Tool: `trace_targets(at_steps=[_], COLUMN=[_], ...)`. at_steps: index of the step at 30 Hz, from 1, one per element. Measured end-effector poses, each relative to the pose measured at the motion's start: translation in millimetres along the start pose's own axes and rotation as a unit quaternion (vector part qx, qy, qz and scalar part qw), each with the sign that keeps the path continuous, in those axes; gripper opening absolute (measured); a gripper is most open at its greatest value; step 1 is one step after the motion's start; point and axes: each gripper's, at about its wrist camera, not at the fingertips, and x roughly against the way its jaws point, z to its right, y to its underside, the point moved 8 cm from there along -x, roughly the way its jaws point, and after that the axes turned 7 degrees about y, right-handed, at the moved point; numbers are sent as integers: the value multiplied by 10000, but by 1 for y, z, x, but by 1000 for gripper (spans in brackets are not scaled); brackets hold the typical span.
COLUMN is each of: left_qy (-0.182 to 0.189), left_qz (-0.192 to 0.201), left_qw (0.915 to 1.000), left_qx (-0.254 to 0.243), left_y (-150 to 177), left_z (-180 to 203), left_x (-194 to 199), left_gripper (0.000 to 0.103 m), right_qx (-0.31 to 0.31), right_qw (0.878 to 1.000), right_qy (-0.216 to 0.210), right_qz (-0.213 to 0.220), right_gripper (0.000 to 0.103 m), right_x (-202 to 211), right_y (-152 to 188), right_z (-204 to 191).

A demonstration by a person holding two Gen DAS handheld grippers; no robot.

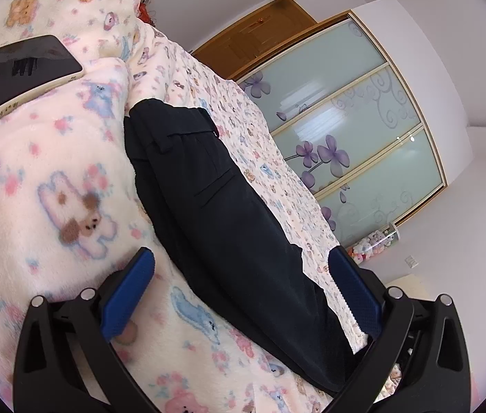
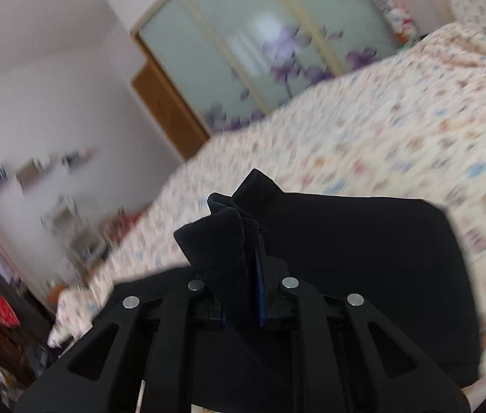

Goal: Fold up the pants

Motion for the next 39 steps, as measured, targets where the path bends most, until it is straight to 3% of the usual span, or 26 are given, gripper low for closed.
trace_targets(at_steps=[3, 5, 6, 8, 9, 10, 11, 12, 16, 19, 24, 29, 30, 31, 33, 36, 39], left_qy=[29, 48, 54, 82, 101, 123, 136, 150, 189, 189, 206, 180, 177, 178, 186, 200, 188], left_qz=[-15, -16, -23, -42, -44, -43, -38, -36, -20, -26, -56, -91, -101, -107, -104, -102, -103], left_qw=[10000, 10000, 10000, 10000, 9999, 9999, 9999, 9998, 9997, 9997, 9997, 9998, 9998, 9998, 9998, 9997, 9998], left_qx=[-15, -22, -16, 20, 37, 53, 69, 91, 147, 144, 88, 52, 41, 37, 55, 70, 51], left_y=[-1, -2, -2, -3, -3, -4, -4, -5, -5, -5, -6, -4, -4, -4, -4, -4, -3], left_z=[2, 2, 2, 2, 2, 2, 2, 1, 1, 1, 2, 4, 5, 5, 5, 5, 5], left_x=[0, 0, 0, -1, -1, 0, 0, 0, 1, 1, 2, 1, 1, 1, 1, -1, -2], left_gripper=[101, 101, 101, 101, 101, 101, 101, 101, 101, 101, 101, 101, 101, 101, 101, 101, 101], right_qx=[269, 972, 1500, 2147, 2456, 2698, 2831, 2853, 2247, 1861, 2215, 2867, 2905, 2843, 2622, 2004, 1870], right_qw=[9995, 9927, 9806, 9596, 9514, 9459, 9436, 9440, 9688, 9802, 9693, 9452, 9428, 9435, 9494, 9701, 9753], right_qy=[42, 419, 784, 1152, 1237, 1220, 1055, 896, -172, 30, 404, 950, 1044, 1089, 1006, 440, -5], right_qz=[-161, -583, -990, -1407, -1388, -1325, -1354, -1392, -1034, -675, -991, -1238, -1256, -1311, -1409, -1298, -1175], right_gripper=[12, 13, 14, 20, 25, 38, 45, 51, 46, 39, 39, 39, 37, 27, 24, 22, 22], right_x=[-26, -52, -69, -82, -81, -75, -69, -63, -20, -10, -30, -59, -62, -66, -67, -52, -35], right_y=[23, 53, 77, 111, 123, 132, 138, 141, 125, 97, 107, 132, 135, 135, 134, 121, 114], right_z=[-27, -44, -48, -50, -54, -59, -65, -69, -87, -77, -68, -62, -59, -56, -51, -59, -73])
